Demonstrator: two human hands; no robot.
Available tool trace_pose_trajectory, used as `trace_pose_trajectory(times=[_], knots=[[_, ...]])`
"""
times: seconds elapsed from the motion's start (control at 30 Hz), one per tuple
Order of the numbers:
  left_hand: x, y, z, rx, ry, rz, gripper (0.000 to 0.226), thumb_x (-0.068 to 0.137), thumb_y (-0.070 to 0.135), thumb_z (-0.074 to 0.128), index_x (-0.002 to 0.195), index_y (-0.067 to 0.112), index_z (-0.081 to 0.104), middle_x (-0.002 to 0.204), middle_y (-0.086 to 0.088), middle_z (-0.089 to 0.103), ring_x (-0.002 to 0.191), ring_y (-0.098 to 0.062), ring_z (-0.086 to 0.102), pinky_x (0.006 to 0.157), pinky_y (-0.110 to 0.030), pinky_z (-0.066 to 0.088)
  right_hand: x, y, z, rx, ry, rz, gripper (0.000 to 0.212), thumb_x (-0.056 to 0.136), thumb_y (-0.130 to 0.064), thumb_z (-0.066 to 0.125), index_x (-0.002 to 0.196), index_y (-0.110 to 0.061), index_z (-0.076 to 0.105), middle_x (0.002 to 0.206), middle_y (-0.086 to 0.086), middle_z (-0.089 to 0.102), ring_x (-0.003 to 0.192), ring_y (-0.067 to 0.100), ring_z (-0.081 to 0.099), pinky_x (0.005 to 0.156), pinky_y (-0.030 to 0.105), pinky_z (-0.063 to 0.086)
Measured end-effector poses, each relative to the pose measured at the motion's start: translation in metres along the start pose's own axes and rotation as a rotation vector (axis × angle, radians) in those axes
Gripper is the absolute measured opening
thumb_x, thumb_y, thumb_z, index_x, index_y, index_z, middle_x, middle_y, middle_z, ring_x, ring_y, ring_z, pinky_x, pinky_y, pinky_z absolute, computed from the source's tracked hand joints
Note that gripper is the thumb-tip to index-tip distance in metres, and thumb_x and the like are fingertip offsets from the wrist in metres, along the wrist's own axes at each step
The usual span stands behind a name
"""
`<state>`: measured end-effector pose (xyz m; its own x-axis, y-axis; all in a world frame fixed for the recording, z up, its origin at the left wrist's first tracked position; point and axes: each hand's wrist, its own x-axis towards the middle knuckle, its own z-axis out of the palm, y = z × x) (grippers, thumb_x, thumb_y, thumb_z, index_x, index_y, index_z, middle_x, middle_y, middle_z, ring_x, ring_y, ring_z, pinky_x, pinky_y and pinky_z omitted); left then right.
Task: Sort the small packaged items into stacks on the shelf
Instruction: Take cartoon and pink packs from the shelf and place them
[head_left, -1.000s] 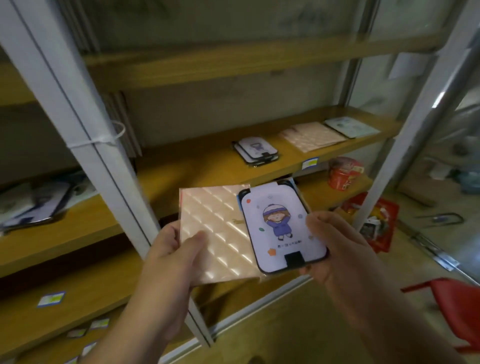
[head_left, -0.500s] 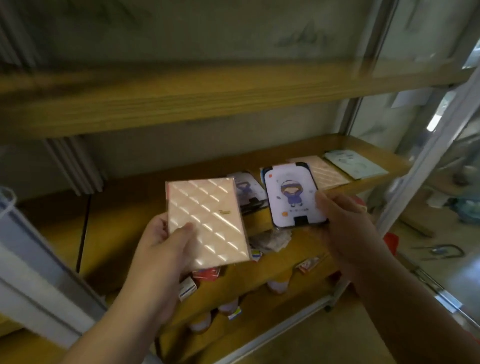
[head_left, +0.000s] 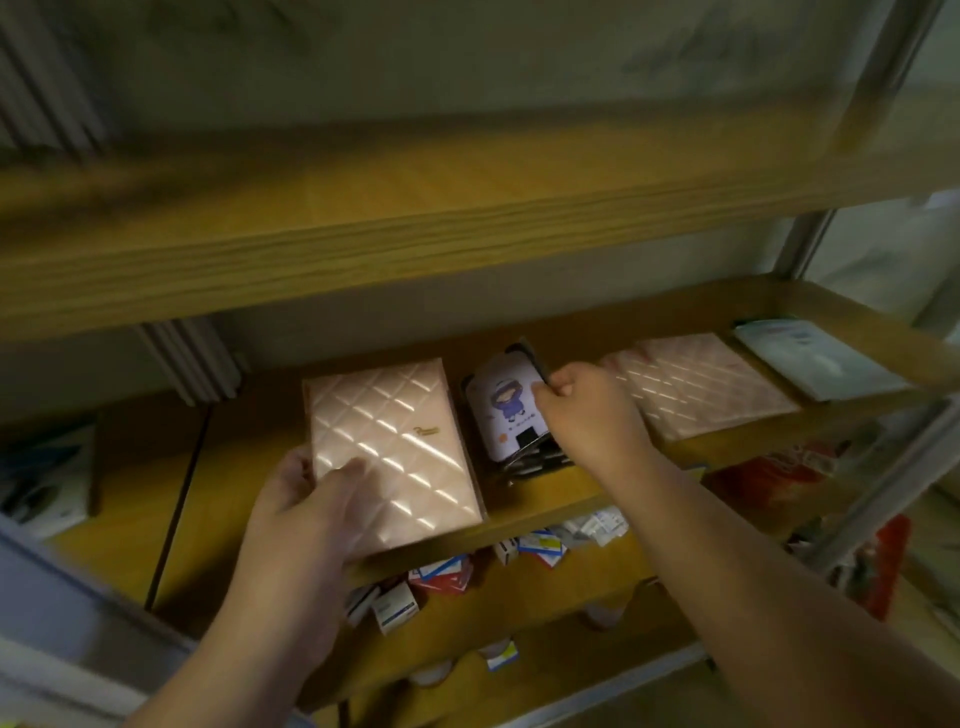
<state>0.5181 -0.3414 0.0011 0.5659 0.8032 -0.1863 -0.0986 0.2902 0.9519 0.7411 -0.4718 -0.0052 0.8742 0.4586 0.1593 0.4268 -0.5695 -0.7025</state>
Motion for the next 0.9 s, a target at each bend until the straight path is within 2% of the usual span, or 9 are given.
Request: trace_pose_trajectory(times=[0.07, 0.13, 0.2, 0.27, 0.33, 0.43, 0.6, 0.73, 0.9], knots=[[0.003, -0.004, 0.005, 0.019, 0.032, 0.008, 0.048, 0.089, 0.024, 0.07, 0.134, 0.023, 0.054, 0.108, -0.009, 0.075, 0.084, -0.022, 0.077, 0.058, -0.032, 0.057, 0.003, 0.007, -0.001, -0.128, -0.022, -0.049, 0.027, 0.089, -0.043, 0.057, 0.069, -0.024, 0.054, 0.061, -0.003, 0.059, 0.057, 0.017, 0.058, 0.047, 0.03, 0.039], [0.005, -0.008, 0.014, 0.016, 0.048, 0.026, 0.038, 0.089, 0.022, 0.07, 0.126, 0.023, 0.058, 0.101, -0.008, 0.077, 0.083, -0.02, 0.077, 0.055, -0.028, 0.058, 0.004, 0.016, -0.004, -0.195, -0.045, -0.1, 0.03, 0.088, -0.047, 0.058, 0.073, -0.021, 0.056, 0.072, -0.001, 0.059, 0.067, 0.02, 0.057, 0.056, 0.034, 0.046], [0.005, -0.011, 0.027, 0.028, 0.061, 0.042, 0.025, 0.09, 0.021, 0.069, 0.114, 0.026, 0.063, 0.096, -0.004, 0.078, 0.083, -0.019, 0.077, 0.054, -0.027, 0.058, 0.004, 0.023, -0.011, -0.194, -0.039, -0.159, 0.028, 0.088, -0.051, 0.057, 0.077, -0.025, 0.053, 0.082, -0.002, 0.055, 0.079, 0.019, 0.052, 0.063, 0.034, 0.041], [0.003, -0.015, 0.042, 0.056, 0.075, 0.053, 0.021, 0.09, 0.024, 0.069, 0.11, 0.03, 0.065, 0.095, 0.001, 0.078, 0.084, -0.018, 0.076, 0.06, -0.033, 0.058, 0.003, 0.032, -0.021, -0.161, -0.022, -0.212, 0.024, 0.088, -0.05, 0.057, 0.091, -0.027, 0.06, 0.093, -0.004, 0.056, 0.09, 0.017, 0.052, 0.07, 0.032, 0.041], [0.0, -0.018, 0.064, 0.065, 0.087, 0.054, 0.022, 0.09, 0.023, 0.069, 0.111, 0.03, 0.065, 0.095, 0.001, 0.078, 0.085, -0.018, 0.076, 0.068, -0.039, 0.057, 0.003, 0.045, -0.037, -0.121, -0.023, -0.24, 0.035, 0.089, -0.048, 0.058, 0.114, -0.025, 0.063, 0.107, -0.007, 0.059, 0.102, 0.015, 0.057, 0.078, 0.031, 0.047], [-0.005, -0.022, 0.104, 0.062, 0.075, 0.053, 0.016, 0.091, 0.016, 0.066, 0.105, 0.023, 0.066, 0.092, -0.004, 0.079, 0.084, -0.02, 0.077, 0.071, -0.039, 0.056, 0.003, 0.074, -0.072, -0.138, -0.001, -0.298, 0.043, 0.089, -0.045, 0.058, 0.125, -0.022, 0.061, 0.126, -0.004, 0.06, 0.112, 0.016, 0.058, 0.088, 0.033, 0.05], [-0.006, -0.037, 0.186, 0.086, 0.01, 0.033, 0.017, 0.091, 0.015, 0.067, 0.108, 0.017, 0.064, 0.098, -0.01, 0.077, 0.088, -0.022, 0.076, 0.072, -0.037, 0.054, 0.013, 0.134, -0.142, -0.253, 0.004, -0.311, 0.045, 0.088, -0.04, 0.062, 0.127, -0.019, 0.06, 0.124, -0.003, 0.061, 0.112, 0.019, 0.056, 0.093, 0.035, 0.048], [0.001, -0.059, 0.258, 0.176, -0.056, 0.035, 0.025, 0.088, 0.014, 0.072, 0.111, 0.014, 0.063, 0.106, -0.015, 0.074, 0.095, -0.028, 0.073, 0.07, -0.037, 0.055, 0.027, 0.173, -0.193, -0.307, -0.012, -0.303, 0.044, 0.088, -0.045, 0.061, 0.128, -0.026, 0.057, 0.123, -0.007, 0.059, 0.109, 0.016, 0.056, 0.087, 0.031, 0.048], [0.019, -0.081, 0.317, 0.401, -0.113, 0.117, 0.032, 0.083, 0.022, 0.078, 0.112, 0.02, 0.066, 0.1, -0.002, 0.076, 0.084, -0.014, 0.074, 0.057, -0.019, 0.053, 0.037, 0.201, -0.231, -0.368, -0.024, -0.338, 0.045, 0.088, -0.049, 0.059, 0.129, -0.03, 0.053, 0.128, -0.008, 0.059, 0.116, 0.014, 0.055, 0.086, 0.026, 0.048]])
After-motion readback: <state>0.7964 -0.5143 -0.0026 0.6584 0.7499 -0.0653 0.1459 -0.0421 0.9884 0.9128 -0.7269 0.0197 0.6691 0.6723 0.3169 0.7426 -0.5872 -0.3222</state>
